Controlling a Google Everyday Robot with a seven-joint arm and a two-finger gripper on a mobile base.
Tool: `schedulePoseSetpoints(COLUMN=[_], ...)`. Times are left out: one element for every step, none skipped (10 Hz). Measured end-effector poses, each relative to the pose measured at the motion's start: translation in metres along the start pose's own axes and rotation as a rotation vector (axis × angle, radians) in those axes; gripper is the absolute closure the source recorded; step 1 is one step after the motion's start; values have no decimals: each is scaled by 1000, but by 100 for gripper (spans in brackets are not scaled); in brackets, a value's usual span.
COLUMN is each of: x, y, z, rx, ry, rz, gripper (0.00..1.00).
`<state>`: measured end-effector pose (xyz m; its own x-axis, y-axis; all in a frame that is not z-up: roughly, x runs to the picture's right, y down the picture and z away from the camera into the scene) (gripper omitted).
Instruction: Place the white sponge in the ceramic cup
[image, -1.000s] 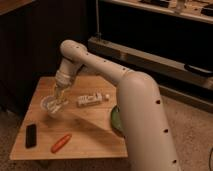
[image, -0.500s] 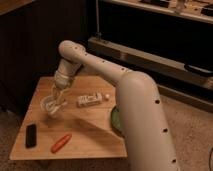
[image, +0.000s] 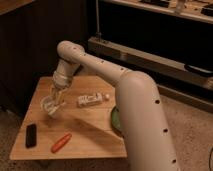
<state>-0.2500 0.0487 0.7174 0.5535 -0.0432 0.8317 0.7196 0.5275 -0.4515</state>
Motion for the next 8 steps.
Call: schedulePoseSetpoints(x=[1,2,5,9,12,16,20,25], y=[-3,-8,-12,-13,-15,-18,-19,-20], z=[-2,0,1,0,1,4,4,4], rx=[16,30,51,70,83,99,114,126], ry=[7,14,15,12,6,-10,-22,-34], rz=[1,-2,-5,-8,-9,-6,4,15], gripper=[90,90,90,90,90,90,90,90])
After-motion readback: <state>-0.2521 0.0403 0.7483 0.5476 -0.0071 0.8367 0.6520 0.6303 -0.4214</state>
